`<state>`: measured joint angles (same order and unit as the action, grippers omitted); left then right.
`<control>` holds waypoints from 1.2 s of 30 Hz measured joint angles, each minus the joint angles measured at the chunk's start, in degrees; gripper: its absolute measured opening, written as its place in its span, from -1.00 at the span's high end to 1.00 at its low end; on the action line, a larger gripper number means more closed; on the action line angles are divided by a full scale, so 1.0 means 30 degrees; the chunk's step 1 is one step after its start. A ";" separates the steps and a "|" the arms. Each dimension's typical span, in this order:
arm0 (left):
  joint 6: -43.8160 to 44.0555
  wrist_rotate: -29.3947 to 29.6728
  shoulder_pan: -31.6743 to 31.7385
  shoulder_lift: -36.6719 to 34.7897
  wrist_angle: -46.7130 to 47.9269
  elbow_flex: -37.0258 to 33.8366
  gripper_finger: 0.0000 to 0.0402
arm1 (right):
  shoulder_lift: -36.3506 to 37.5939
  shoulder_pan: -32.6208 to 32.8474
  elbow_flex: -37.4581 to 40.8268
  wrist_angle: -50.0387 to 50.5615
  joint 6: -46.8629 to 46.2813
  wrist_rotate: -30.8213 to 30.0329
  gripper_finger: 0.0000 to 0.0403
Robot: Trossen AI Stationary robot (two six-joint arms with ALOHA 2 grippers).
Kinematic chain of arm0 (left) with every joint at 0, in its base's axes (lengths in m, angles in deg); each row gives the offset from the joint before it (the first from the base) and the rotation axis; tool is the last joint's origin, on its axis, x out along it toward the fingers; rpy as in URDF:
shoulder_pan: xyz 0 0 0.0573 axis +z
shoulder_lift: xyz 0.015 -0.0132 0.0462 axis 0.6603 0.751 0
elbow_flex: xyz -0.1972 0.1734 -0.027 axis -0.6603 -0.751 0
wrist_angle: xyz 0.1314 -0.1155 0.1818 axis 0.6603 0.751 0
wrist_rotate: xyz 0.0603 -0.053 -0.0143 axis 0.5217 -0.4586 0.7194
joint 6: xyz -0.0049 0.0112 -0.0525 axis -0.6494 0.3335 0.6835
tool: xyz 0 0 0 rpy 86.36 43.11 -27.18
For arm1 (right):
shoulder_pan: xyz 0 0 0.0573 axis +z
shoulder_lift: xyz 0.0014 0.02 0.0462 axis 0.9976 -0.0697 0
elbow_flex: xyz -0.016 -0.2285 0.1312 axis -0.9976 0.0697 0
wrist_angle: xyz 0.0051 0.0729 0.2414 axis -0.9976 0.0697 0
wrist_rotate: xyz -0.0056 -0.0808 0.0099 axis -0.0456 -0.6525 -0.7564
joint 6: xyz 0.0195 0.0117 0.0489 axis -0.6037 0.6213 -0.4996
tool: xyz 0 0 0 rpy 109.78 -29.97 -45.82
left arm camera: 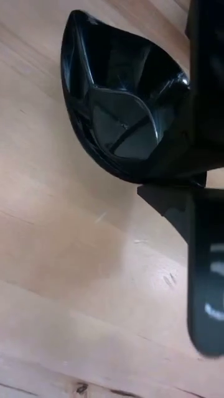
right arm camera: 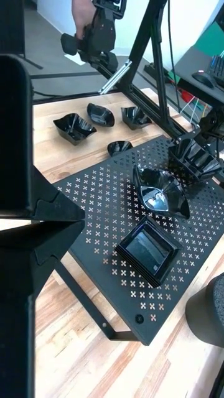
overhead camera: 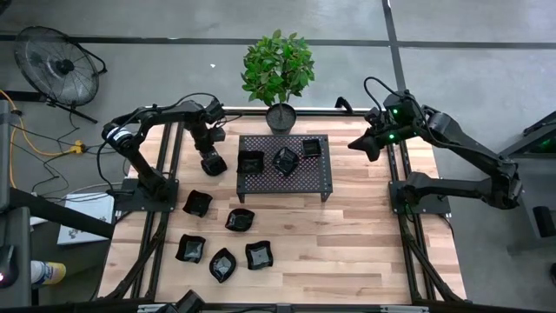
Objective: Pick & Place Mini shaped plates
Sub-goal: Stack the black leaf-shaped plate on top of the other black leaf-shaped plates on the shelf
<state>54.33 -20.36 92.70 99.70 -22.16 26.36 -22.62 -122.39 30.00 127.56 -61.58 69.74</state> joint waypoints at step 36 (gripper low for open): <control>0.0586 -0.0300 0.0000 -0.3584 0.3868 0.3738 1.00 | 0.3642 -0.0007 0.0007 0.1782 -0.0978 -0.4728 1.00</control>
<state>56.09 -21.26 92.70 88.95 -10.56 37.57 -11.70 -122.41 30.02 132.91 -64.52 55.56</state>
